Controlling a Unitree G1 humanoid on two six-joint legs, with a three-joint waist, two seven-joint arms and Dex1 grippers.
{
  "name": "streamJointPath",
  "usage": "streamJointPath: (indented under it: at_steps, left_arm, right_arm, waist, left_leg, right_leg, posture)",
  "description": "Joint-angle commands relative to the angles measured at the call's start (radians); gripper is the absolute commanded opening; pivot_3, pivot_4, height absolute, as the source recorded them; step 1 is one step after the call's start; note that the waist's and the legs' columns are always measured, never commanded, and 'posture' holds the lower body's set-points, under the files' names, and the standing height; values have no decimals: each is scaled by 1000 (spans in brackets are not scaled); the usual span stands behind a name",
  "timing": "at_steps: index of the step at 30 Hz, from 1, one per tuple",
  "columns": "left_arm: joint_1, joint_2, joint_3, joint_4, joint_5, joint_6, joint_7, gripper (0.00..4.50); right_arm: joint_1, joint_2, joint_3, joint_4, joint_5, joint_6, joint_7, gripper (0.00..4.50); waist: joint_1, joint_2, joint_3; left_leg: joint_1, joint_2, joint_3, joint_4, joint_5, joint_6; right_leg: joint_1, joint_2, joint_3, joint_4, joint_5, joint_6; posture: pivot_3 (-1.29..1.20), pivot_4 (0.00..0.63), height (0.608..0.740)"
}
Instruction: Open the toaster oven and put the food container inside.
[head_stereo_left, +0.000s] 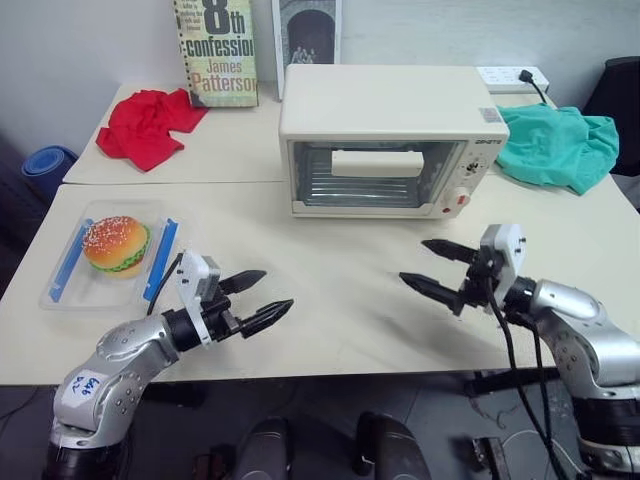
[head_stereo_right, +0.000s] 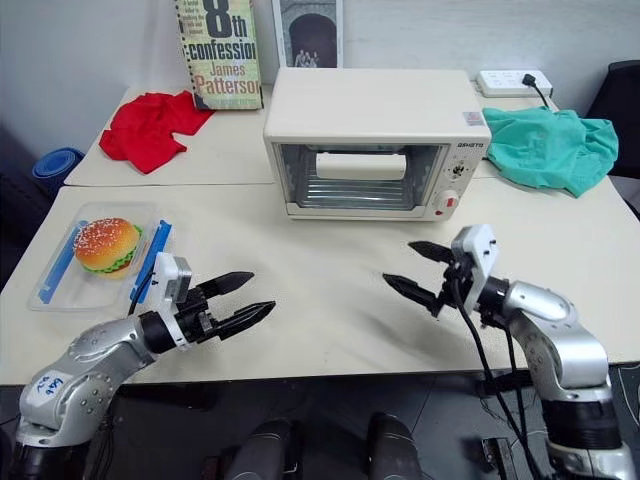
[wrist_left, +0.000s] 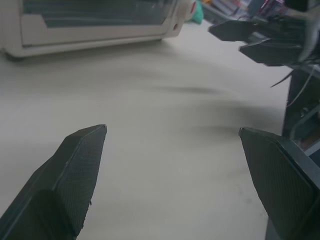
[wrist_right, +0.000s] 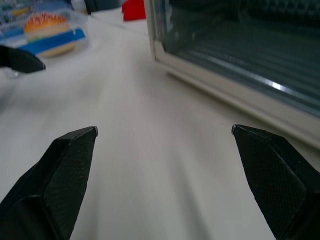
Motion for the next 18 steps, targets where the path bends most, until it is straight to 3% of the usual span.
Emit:
streamJointPath:
  at_steps: [1, 11, 18]
  left_arm:
    - [-68, 30, 69, -6, -109, 32, -32, 4500]
    - [-345, 162, 91, 5, -251, 104, -110, 4500]
    - [-389, 162, 54, 14, -223, 87, -108, 4500]
  right_arm:
    - [-86, 9, -15, 28, 42, 43, -16, 4487]
    - [-364, 2, 17, 294, -33, 48, 2, 4487]
    - [-380, 12, 16, 247, -5, 59, 45, 4487]
  waist:
    - [0, 0, 0]
    - [-3, -1, 1]
    - [-6, -1, 1]
  left_leg:
    - [0, 0, 0, 0, 0, 0]
    - [-1, 0, 1, 2, 1, -1]
    - [-1, 0, 3, 2, 2, -4]
  right_leg:
    - [0, 0, 0, 0, 0, 0]
    - [0, 1, 1, 4, 0, 1]
    - [0, 2, 2, 2, 1, 1]
  posture:
    - [0, 150, 740]
    - [0, 150, 740]
    - [0, 150, 740]
